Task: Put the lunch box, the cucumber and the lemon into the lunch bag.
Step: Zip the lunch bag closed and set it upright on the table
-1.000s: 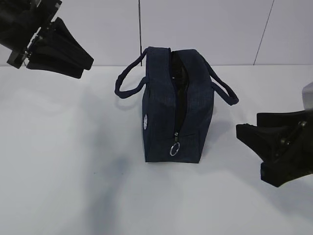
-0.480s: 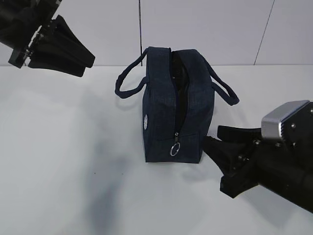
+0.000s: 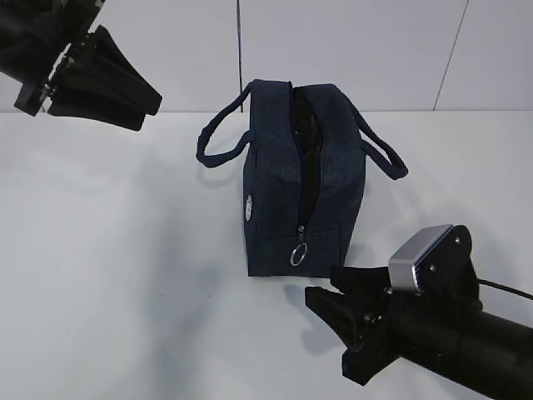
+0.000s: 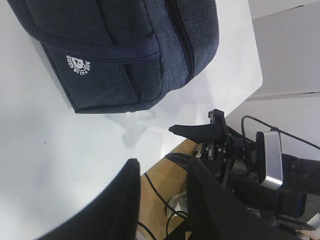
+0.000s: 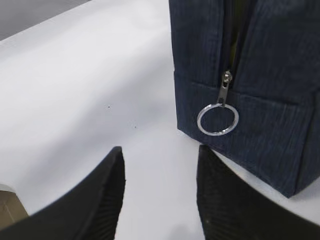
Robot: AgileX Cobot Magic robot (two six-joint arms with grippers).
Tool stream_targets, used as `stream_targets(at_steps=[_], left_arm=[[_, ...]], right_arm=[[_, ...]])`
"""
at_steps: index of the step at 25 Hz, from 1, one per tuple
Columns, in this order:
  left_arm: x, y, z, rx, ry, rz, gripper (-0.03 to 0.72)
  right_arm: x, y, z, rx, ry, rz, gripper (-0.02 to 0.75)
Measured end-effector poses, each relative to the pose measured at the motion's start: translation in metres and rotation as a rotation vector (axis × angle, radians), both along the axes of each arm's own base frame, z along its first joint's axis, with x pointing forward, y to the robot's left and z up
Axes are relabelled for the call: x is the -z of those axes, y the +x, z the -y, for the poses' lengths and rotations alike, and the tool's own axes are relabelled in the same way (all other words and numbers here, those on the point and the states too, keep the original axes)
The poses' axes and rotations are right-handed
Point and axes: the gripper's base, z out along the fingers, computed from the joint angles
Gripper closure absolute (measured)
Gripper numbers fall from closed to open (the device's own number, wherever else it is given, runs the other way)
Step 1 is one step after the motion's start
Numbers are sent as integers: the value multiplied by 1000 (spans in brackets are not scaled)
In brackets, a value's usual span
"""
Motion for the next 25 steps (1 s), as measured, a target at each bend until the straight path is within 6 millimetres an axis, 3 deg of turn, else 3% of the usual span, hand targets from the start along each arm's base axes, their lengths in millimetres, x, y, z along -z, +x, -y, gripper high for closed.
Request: stream_targets(at_steps=[10, 25], left_arm=[[0, 0, 0, -1, 0, -2, 460], [0, 0, 0, -2, -2, -2, 460]], right_arm=[[4, 27, -13, 6, 19, 42, 367], [4, 48, -17, 66, 19, 48, 369]])
